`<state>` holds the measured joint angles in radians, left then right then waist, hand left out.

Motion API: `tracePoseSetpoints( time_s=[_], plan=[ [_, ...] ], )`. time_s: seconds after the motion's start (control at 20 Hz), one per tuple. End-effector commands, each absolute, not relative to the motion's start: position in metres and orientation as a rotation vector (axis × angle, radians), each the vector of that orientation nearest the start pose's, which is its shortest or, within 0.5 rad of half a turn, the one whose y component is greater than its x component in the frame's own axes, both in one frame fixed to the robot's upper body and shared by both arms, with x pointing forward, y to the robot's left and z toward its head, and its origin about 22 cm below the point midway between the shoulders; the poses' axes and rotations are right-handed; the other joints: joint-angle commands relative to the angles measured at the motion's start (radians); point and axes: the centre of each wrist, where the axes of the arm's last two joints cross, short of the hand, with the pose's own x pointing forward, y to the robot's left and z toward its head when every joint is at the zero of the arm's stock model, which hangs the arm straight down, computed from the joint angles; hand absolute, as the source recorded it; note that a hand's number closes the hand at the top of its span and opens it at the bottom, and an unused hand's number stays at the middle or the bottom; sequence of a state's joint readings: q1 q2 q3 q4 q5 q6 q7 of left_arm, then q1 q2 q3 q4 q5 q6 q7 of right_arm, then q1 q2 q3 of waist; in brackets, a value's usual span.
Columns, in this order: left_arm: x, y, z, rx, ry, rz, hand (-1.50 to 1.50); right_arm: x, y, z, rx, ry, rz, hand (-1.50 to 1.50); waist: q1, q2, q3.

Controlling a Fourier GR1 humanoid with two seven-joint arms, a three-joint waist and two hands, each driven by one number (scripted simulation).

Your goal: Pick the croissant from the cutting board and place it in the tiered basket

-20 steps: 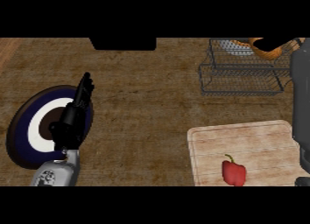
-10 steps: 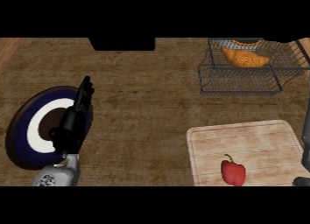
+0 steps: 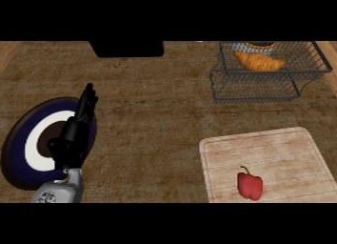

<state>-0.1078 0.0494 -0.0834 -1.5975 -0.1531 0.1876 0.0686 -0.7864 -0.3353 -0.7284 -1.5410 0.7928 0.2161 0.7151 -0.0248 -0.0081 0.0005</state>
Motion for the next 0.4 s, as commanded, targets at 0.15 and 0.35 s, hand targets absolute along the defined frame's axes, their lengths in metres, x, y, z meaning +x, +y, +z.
tracePoseSetpoints(
  time_s=[0.15, 0.35],
  plan=[
    [0.281, 0.213, 0.036, 0.227, -1.644, -0.07, 0.0, 0.221, -0.455, 0.235, -0.988, -1.307, -0.299, -1.5, -0.016, 0.002, 0.0],
    [0.26, 0.209, 0.038, 0.214, -1.649, -0.079, 0.0, 0.159, -0.491, 0.231, -0.945, -1.337, -0.288, -1.5, -0.01, -0.002, 0.0]
  ],
)
